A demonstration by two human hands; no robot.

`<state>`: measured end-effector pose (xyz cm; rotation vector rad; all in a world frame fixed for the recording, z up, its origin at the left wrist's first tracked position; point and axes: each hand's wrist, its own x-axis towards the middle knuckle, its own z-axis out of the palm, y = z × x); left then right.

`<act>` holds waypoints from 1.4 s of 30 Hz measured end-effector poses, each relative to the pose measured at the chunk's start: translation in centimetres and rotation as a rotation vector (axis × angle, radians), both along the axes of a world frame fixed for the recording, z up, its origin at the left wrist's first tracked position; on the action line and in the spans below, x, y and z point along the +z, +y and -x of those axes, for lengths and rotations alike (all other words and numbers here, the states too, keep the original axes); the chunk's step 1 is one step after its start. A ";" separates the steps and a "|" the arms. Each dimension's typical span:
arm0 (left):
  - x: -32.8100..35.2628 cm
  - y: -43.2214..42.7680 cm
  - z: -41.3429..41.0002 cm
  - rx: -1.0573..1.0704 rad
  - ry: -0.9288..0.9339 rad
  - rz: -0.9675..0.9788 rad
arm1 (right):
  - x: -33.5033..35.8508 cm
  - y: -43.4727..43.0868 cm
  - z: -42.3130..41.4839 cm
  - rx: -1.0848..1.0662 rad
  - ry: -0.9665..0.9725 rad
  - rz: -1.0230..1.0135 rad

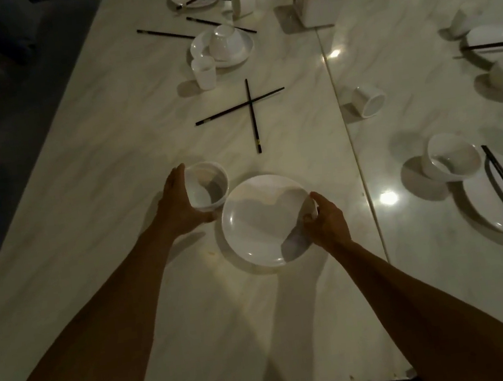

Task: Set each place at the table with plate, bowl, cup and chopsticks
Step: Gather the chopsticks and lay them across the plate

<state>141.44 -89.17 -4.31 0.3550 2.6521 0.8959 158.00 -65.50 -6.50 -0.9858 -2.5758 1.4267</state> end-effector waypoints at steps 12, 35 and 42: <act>1.2 15.7 0.0 -0.261 0.304 0.046 | 1.9 13.3 6.9 -0.221 -0.045 -0.121; -5.8 26.2 1.3 -0.274 0.062 0.139 | -0.7 25.4 13.6 -0.158 0.171 -0.081; -3.8 22.6 -0.1 -0.200 0.123 0.100 | 0.5 18.2 7.8 -0.037 0.282 0.009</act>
